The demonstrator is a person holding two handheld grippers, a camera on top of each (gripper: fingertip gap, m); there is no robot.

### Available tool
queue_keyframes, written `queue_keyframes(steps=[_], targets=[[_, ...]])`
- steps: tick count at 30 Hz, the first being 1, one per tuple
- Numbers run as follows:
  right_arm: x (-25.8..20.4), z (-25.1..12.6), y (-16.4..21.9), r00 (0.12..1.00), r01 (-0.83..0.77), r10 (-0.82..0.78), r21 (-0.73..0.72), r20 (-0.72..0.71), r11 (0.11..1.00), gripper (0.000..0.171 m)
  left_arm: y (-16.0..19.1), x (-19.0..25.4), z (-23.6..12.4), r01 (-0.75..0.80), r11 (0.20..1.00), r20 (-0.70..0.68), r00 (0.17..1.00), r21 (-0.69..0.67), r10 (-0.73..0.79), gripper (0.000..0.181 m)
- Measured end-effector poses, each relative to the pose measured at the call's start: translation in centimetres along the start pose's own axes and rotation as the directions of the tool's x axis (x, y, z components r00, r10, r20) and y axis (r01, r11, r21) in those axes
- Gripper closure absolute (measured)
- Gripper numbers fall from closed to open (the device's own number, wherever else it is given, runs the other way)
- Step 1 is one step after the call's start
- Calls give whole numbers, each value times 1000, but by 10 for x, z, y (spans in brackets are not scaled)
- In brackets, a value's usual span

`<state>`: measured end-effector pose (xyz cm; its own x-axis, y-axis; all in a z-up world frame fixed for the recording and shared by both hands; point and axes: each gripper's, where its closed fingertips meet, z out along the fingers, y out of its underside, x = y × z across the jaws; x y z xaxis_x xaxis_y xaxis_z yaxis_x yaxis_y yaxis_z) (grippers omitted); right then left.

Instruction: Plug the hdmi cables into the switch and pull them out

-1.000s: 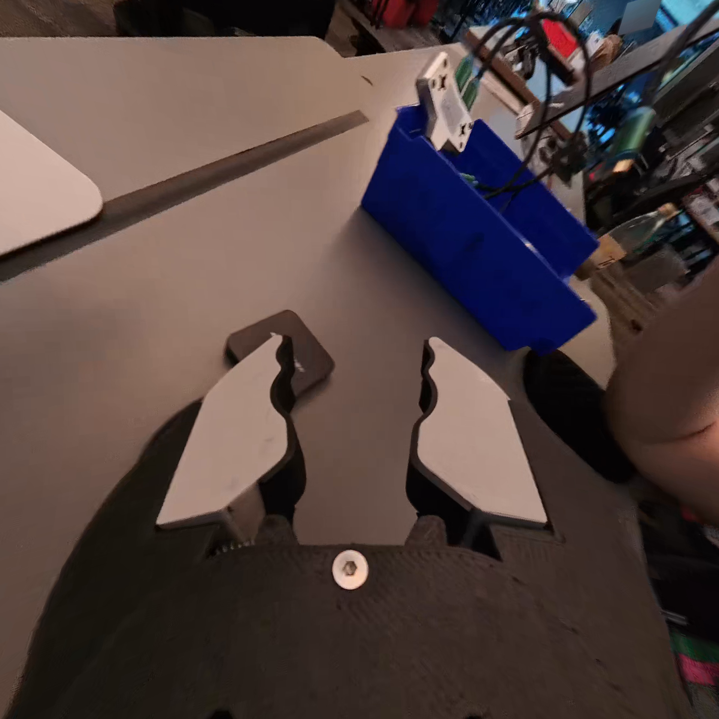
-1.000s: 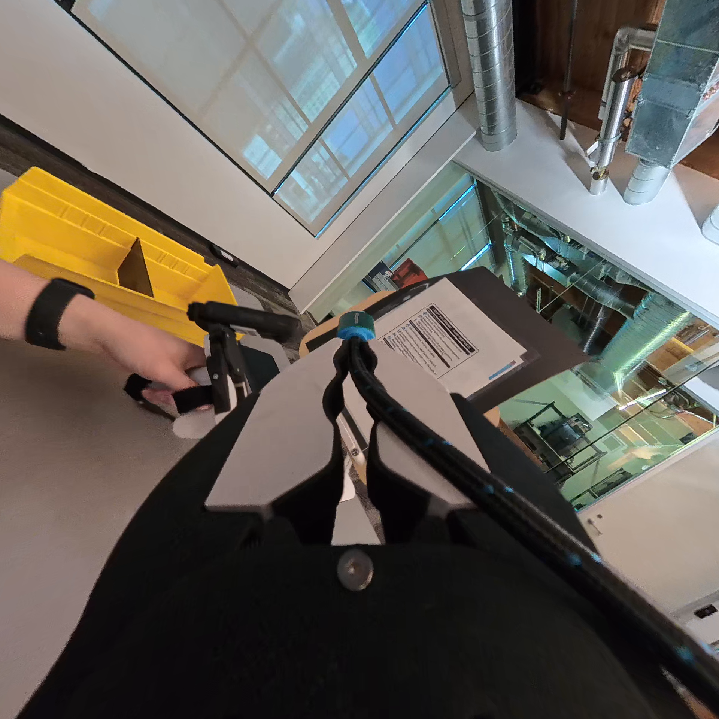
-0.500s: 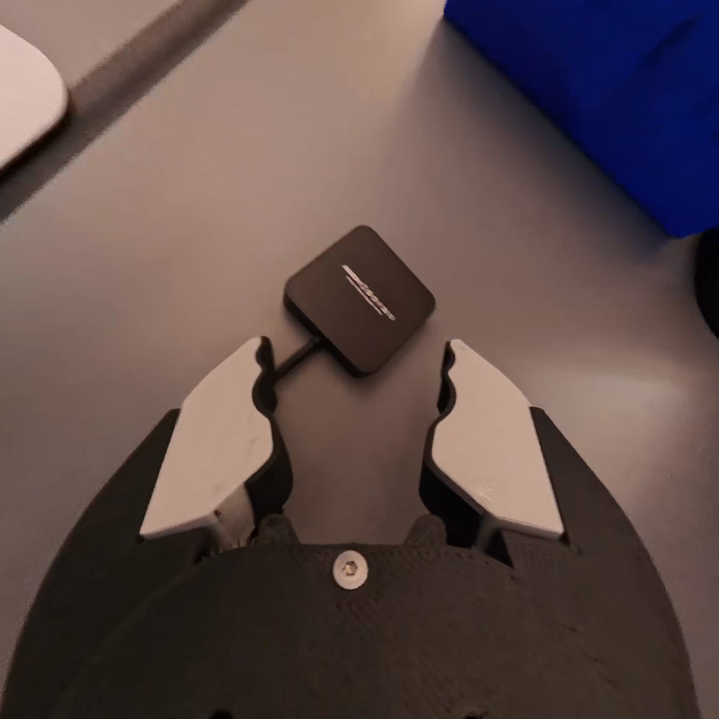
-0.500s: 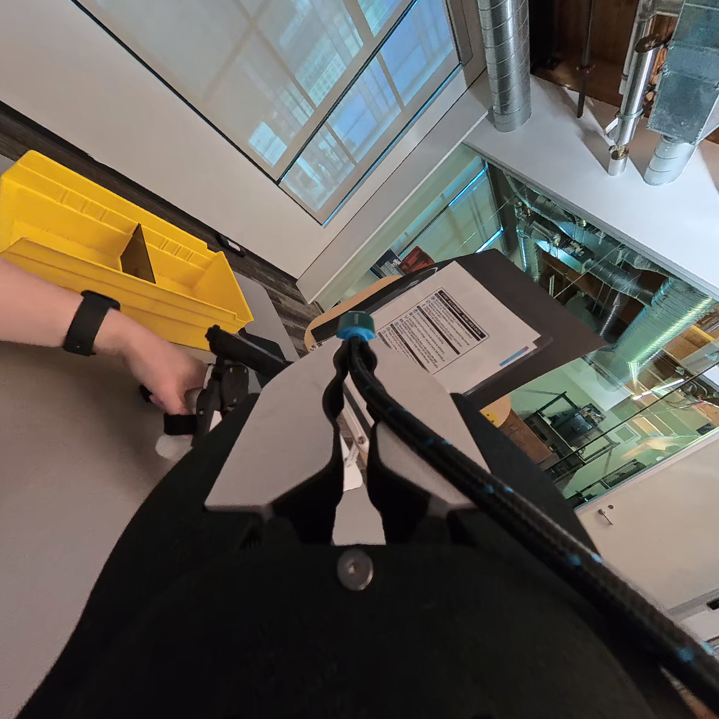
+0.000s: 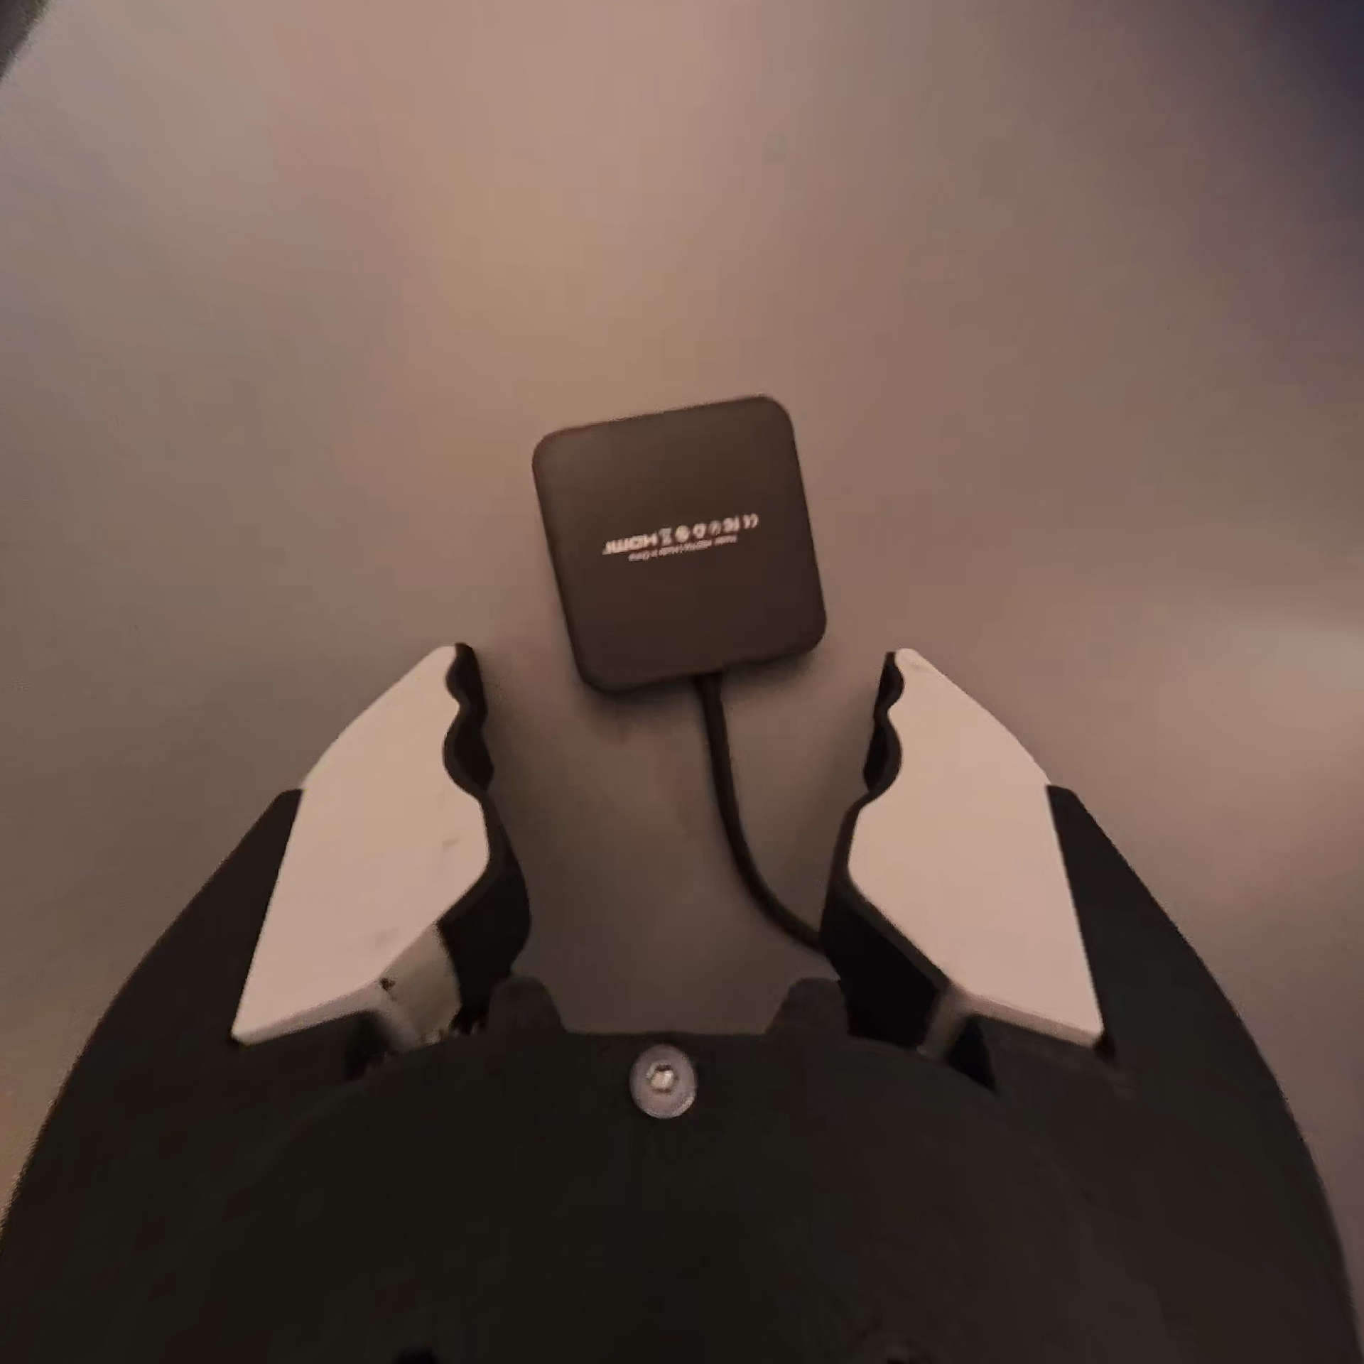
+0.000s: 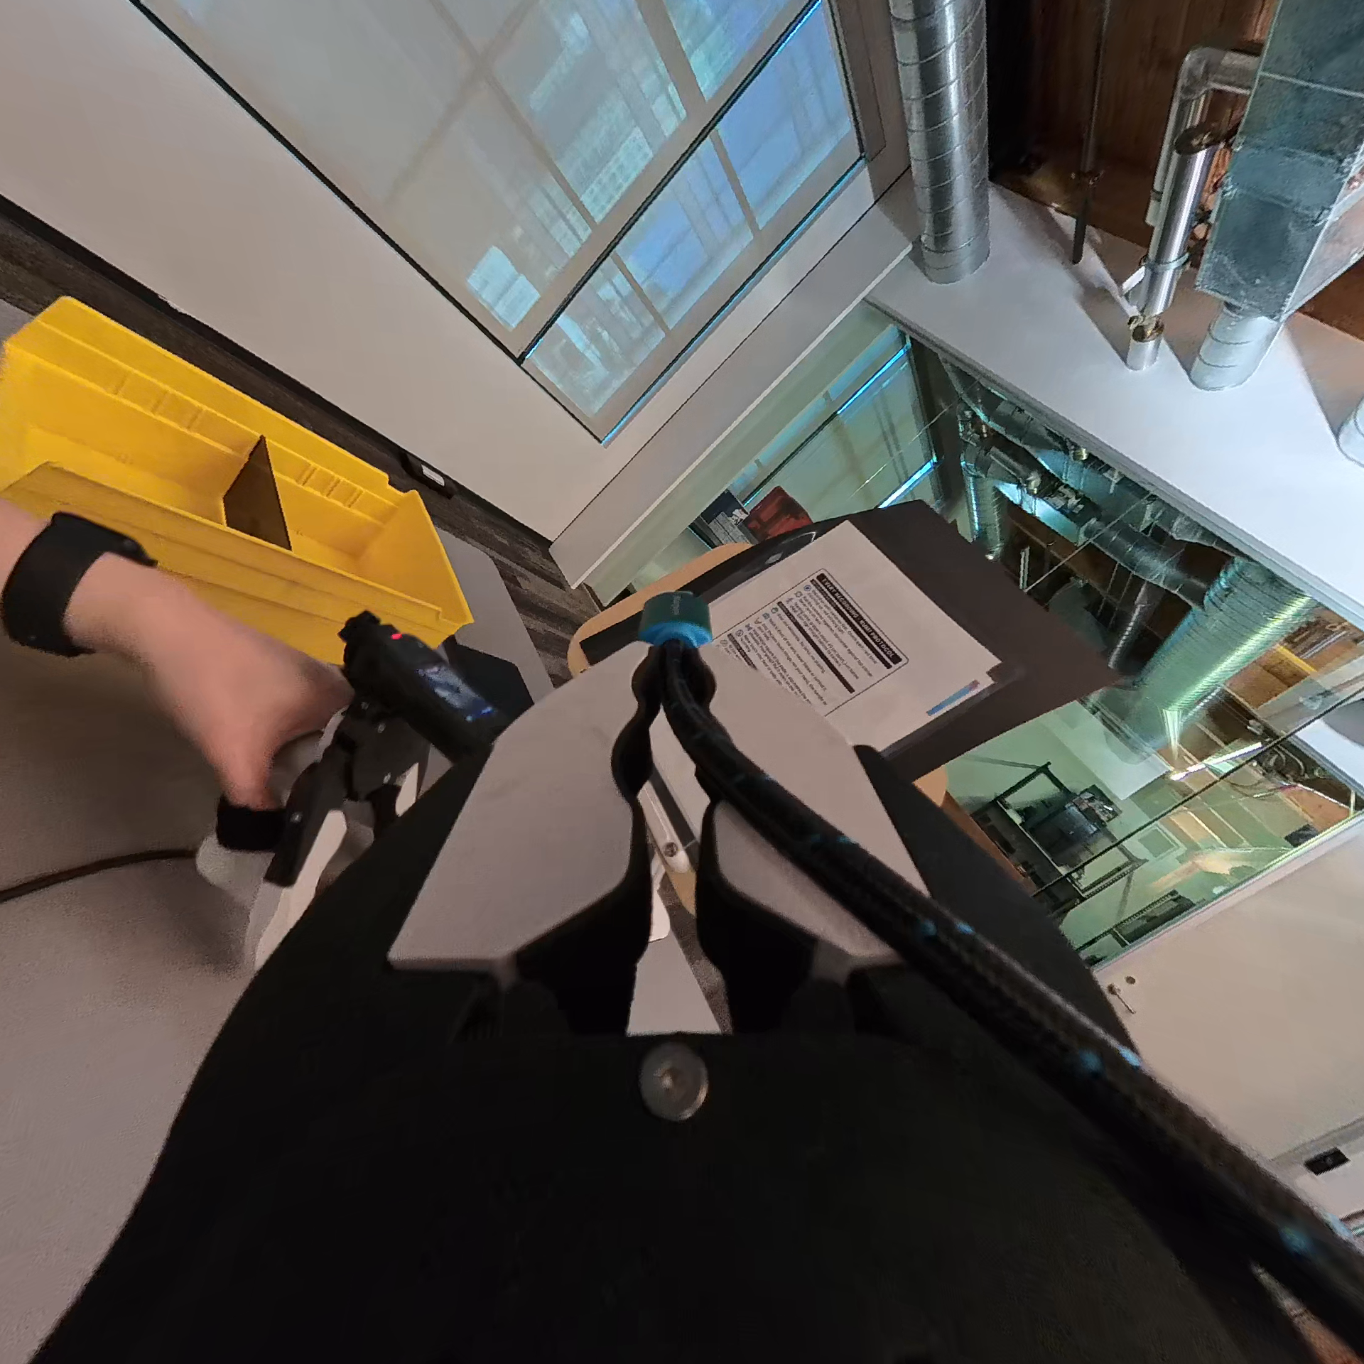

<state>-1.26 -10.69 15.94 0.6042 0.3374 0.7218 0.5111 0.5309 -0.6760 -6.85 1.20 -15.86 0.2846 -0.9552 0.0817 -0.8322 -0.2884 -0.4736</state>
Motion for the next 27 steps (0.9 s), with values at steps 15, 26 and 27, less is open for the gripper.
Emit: queue_keyframes(steps=[15,26,27], targets=[[8,-13,-13,1000,12,-12,36,-24,999,164,-9,2,9,-30,996,94,995,83,23,95],[2,-4,0,1000,20,-21,-18,-12,1000,164,-14,-9,5,52,995,78,995,81,-58,114],[2,-2,3,1000,19,-19,-29,-15,999,164,-16,-9,2,80,991,51,995,109,-86,114]])
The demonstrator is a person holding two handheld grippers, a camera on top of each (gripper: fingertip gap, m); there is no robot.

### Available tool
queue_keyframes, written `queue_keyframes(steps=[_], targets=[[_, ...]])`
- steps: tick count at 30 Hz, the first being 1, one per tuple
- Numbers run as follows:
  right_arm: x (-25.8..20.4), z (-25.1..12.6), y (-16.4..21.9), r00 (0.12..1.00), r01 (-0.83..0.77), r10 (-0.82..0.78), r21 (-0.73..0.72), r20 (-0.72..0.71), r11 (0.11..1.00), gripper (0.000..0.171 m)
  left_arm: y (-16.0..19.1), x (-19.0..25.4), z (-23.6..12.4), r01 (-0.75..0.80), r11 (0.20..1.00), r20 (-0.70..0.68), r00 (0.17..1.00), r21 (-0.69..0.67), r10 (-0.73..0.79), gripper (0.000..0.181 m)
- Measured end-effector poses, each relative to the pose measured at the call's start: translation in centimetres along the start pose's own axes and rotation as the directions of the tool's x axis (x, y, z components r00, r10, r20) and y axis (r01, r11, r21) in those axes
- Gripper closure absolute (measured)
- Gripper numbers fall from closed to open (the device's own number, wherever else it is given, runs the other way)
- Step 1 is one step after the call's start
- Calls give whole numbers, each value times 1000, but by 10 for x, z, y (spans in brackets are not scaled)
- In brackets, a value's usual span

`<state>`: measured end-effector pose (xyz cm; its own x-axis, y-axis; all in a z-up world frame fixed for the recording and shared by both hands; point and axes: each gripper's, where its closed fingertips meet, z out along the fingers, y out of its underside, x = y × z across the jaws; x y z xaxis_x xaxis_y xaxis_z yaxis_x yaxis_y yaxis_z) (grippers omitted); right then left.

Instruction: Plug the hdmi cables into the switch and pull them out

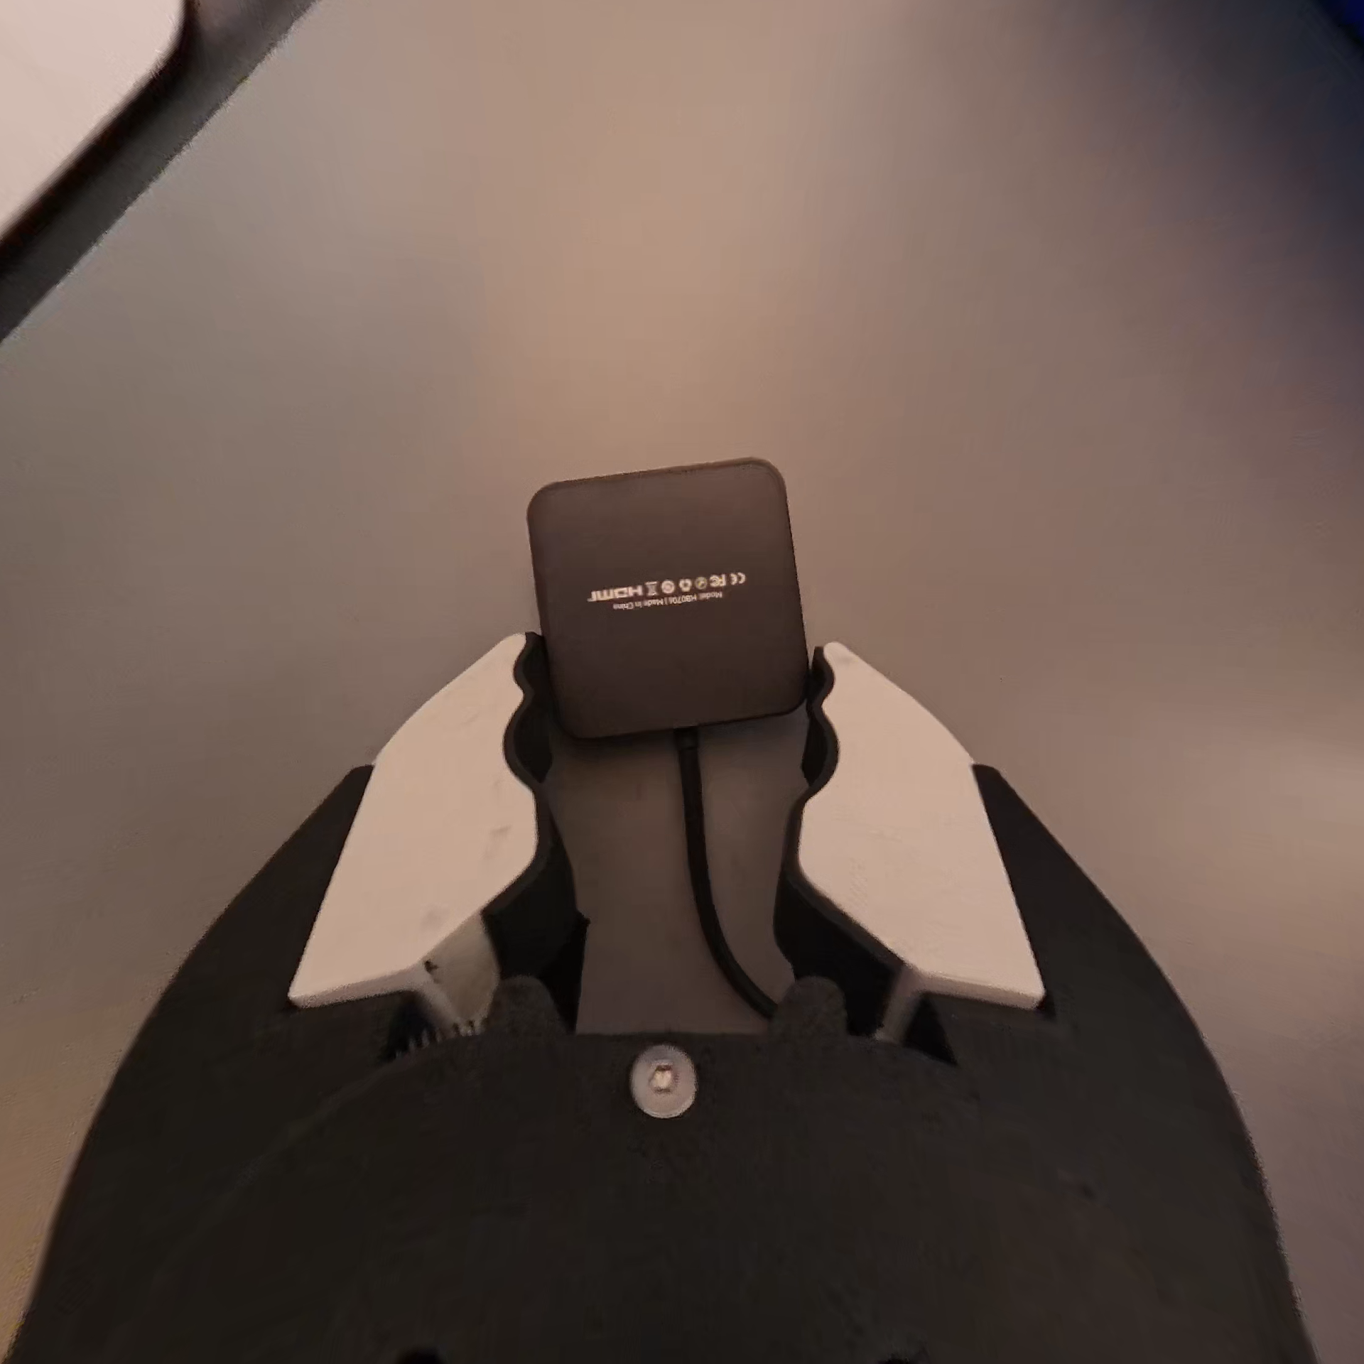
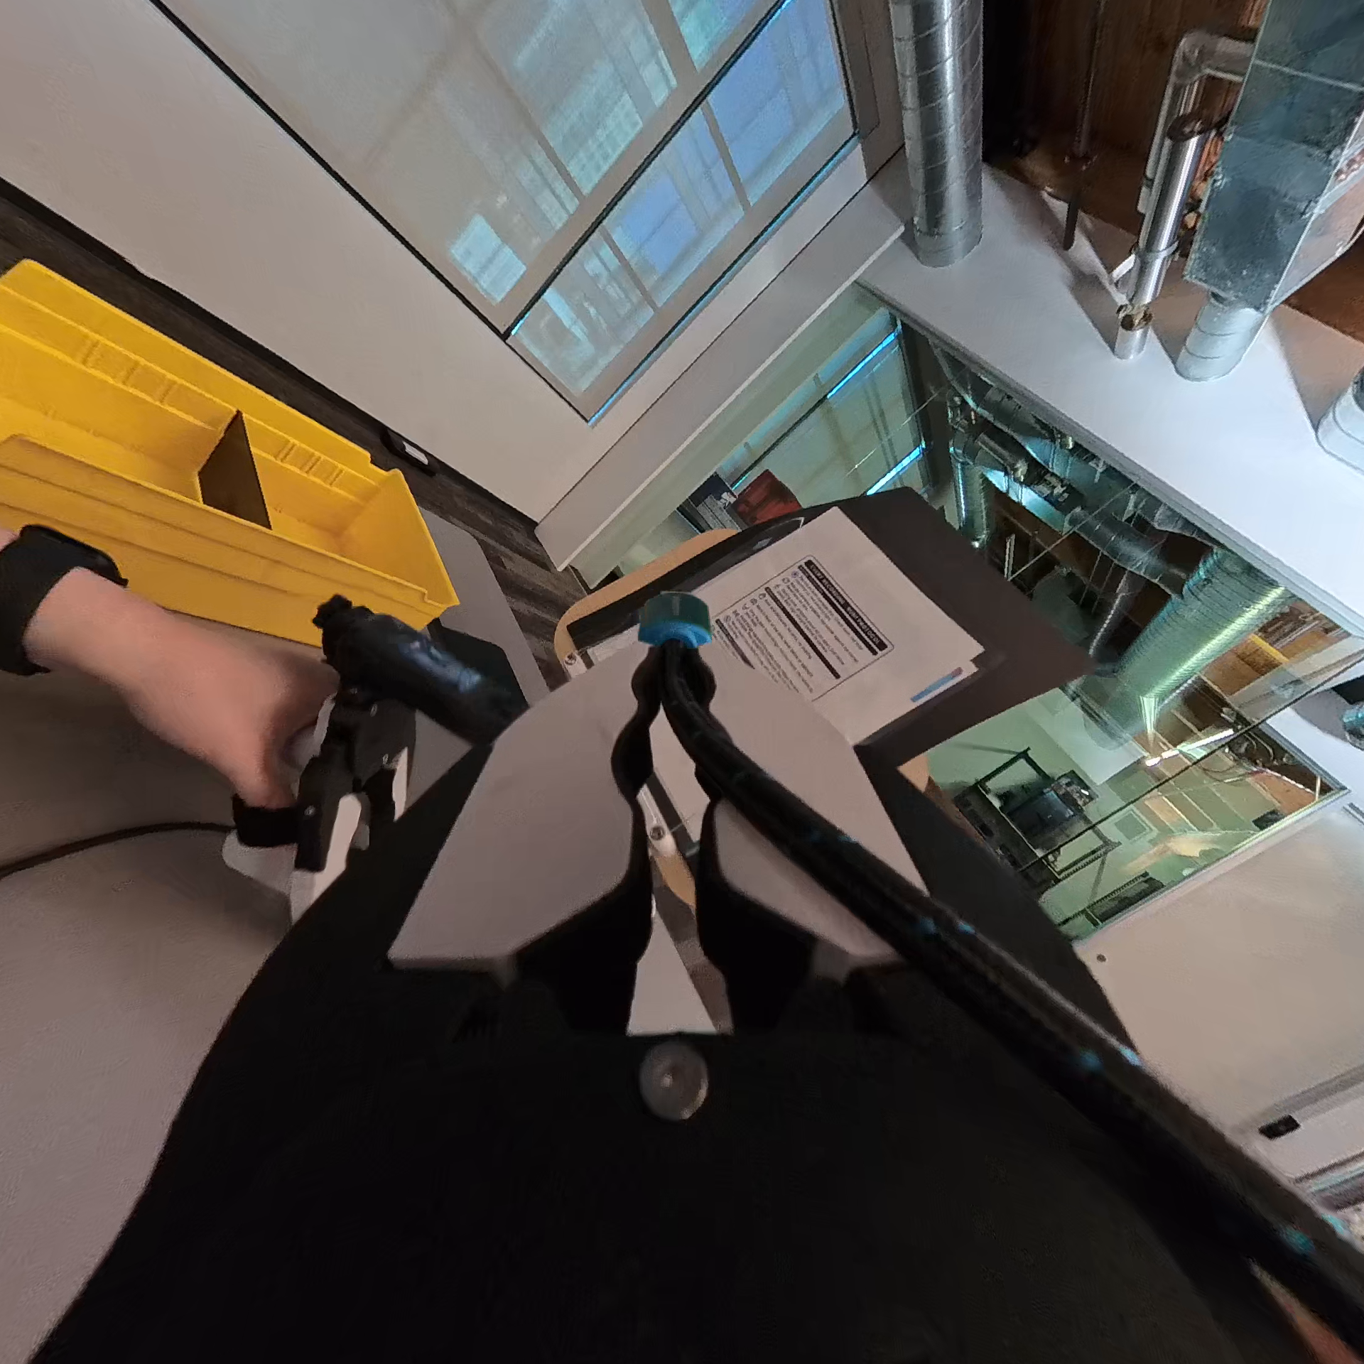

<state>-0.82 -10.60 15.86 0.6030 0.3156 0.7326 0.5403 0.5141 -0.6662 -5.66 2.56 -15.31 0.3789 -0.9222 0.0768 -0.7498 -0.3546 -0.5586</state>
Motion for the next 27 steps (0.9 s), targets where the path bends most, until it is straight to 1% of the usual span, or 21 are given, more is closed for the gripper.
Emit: queue_keyframes(steps=[2,5,8,10,12,16,19,27], targets=[[-1,5,7,1000,3,-3,-32,-6,999,165,-11,-1,-12,68,995,-57,996,77,-63,114],[-6,15,18,999,27,-29,-85,-19,996,165,-35,-3,-47,159,959,-142,982,234,-128,114],[-16,30,26,998,49,-53,-131,-25,990,165,-60,-5,-93,219,884,-215,967,412,-139,114],[-26,41,30,997,62,-67,-150,-24,987,165,-75,0,-125,239,814,-273,957,529,-104,115],[-37,50,36,996,84,-85,-180,1,980,165,-83,9,-149,249,758,-320,946,603,-56,115],[-51,60,44,995,102,-97,-215,32,971,165,-90,12,-172,235,703,-309,951,672,-22,115],[-56,62,47,996,87,-79,-214,43,973,165,-92,17,-180,239,689,-332,943,684,3,115],[-58,65,49,997,60,-51,-208,49,976,165,-95,27,-186,190,676,-303,952,712,52,115]])
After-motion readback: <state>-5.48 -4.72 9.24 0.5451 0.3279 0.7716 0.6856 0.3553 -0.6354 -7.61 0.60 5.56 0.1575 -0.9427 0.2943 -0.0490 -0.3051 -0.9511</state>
